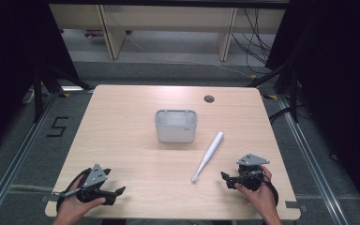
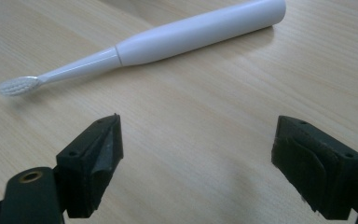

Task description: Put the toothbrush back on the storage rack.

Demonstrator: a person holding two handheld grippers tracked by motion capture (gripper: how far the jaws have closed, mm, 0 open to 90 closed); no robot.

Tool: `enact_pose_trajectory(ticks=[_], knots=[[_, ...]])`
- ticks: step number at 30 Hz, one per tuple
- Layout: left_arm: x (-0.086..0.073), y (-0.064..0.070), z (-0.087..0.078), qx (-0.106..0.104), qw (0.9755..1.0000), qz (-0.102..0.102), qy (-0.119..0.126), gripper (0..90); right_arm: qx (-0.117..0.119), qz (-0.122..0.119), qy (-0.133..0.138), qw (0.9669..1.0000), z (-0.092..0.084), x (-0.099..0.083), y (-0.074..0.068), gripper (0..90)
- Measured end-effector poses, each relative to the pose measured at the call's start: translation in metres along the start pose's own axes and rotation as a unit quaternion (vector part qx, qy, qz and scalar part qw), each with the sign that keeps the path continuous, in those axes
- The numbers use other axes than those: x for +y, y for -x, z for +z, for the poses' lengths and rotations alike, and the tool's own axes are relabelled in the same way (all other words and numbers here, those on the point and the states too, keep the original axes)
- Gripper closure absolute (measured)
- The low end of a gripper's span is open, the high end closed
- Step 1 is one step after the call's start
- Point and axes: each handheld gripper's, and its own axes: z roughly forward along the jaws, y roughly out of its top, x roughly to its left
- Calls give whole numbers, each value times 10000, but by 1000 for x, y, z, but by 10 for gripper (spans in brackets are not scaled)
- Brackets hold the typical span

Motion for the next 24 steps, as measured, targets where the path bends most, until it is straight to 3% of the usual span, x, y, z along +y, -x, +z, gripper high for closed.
enact_pose_trajectory(ticks=[4,6,8,9,10,12,13,14,17,19,20,22,24], knots=[[0,0,0,-24,10000,-10,-20,150,-29,147,12,9999,1,1,-1,169],[0,0,0,16,10000,52,-62,150,4,34,39,10000,2,2,1,172],[0,0,1,-12,10000,-5,-19,150,-8,111,13,9999,2,2,0,173],[0,-1,0,33,9999,102,-114,150,-37,112,46,9999,3,3,0,175],[0,1,0,-4,10000,-8,-47,150,1,137,49,9999,4,4,1,177],[0,0,0,-17,10000,-7,-21,150,-6,94,94,9999,5,4,2,180],[0,-1,0,32,9999,100,-117,150,-16,161,47,9999,5,5,1,190],[0,-1,0,47,9999,82,-127,150,-15,35,121,9999,6,6,3,208],[0,-1,0,41,9998,94,-140,150,59,170,224,9996,6,10,2,271],[0,0,0,9,9999,36,-96,150,54,99,270,9996,7,11,3,286],[0,-1,0,29,9998,105,-141,150,38,239,213,9995,6,13,1,318],[0,-1,0,-4,9999,66,-139,150,46,136,225,9996,6,15,4,356],[0,-1,1,-21,9999,47,-120,150,87,199,297,9993,7,15,5,390]])
